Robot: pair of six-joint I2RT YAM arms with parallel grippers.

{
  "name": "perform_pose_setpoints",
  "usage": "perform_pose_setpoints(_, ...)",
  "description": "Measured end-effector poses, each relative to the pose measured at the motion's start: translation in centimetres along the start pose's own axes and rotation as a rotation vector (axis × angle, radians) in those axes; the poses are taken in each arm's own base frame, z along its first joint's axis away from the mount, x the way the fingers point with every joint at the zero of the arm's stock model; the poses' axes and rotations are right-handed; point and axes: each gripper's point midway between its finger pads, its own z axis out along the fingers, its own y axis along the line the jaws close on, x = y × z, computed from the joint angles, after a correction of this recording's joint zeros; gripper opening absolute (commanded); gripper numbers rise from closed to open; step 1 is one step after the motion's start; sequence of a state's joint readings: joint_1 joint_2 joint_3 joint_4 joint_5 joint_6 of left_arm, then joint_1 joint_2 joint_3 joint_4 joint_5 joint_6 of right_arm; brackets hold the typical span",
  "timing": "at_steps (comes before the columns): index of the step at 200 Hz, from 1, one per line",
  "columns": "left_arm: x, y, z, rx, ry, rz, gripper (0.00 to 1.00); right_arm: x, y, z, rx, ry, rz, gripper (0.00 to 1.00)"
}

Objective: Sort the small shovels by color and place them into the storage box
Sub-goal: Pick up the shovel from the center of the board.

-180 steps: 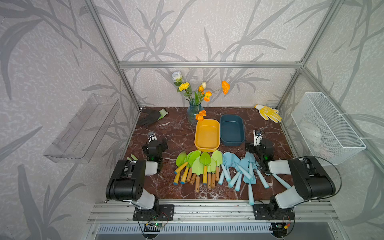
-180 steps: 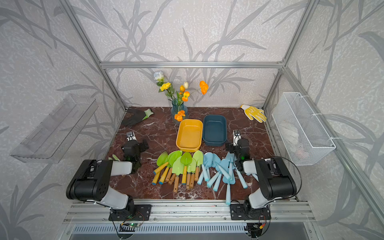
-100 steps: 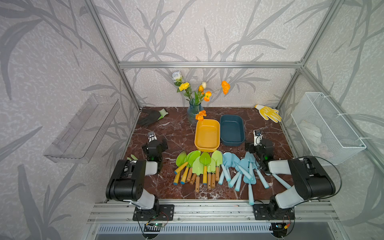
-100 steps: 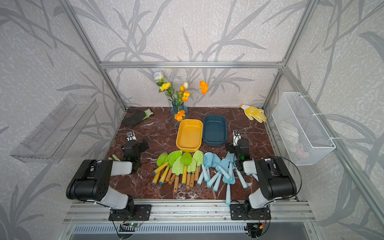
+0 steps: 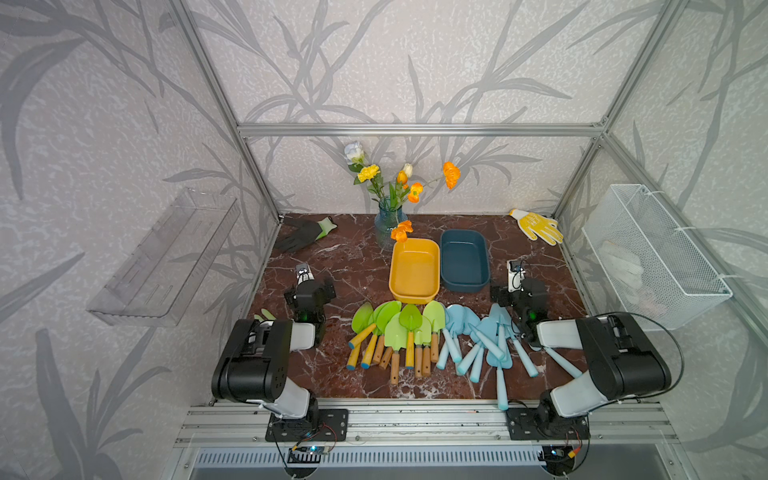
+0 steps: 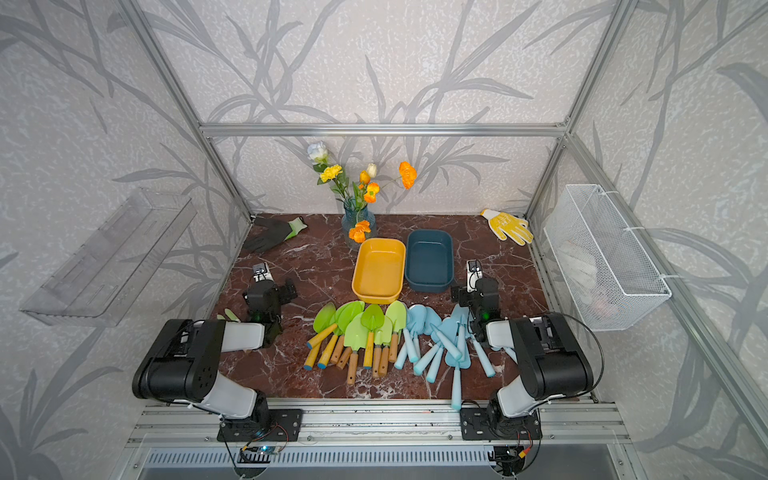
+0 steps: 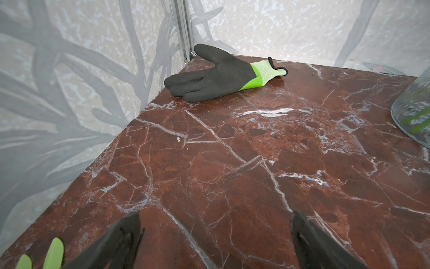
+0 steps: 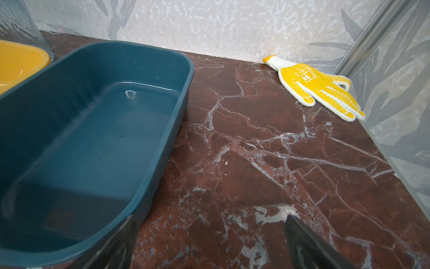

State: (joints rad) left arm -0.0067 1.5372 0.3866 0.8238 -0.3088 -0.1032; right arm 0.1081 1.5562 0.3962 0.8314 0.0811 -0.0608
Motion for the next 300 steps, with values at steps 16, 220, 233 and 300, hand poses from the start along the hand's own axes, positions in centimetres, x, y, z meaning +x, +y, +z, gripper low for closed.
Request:
perform_pose_setpoints(16, -0.1, 0.0, 0.0, 0.0, -0.001, 0.002, 1.0, -0.1, -0.1, 0.0, -0.003, -0.001, 0.004, 1.0)
perform_pose_setpoints(220, -8.0, -18.3, -8.6, 0.231, 0.15, 0.026, 1.0, 1.8, 9.1, -15.6, -0.158, 0.676, 0.092, 0.56)
perform_pose_setpoints(233, -8.5, -18.5, -8.6, 0.231, 0.14, 0.006, 1.0, 3.9, 9.1, -16.4, -0.157, 0.76, 0.09, 0.56)
perform_pose_setpoints(300, -7.7, -18.5, -8.0, 0.193, 0.183, -0.019, 1.0, 8.5, 9.6, -18.0, -0.177, 0.957, 0.087, 0.55)
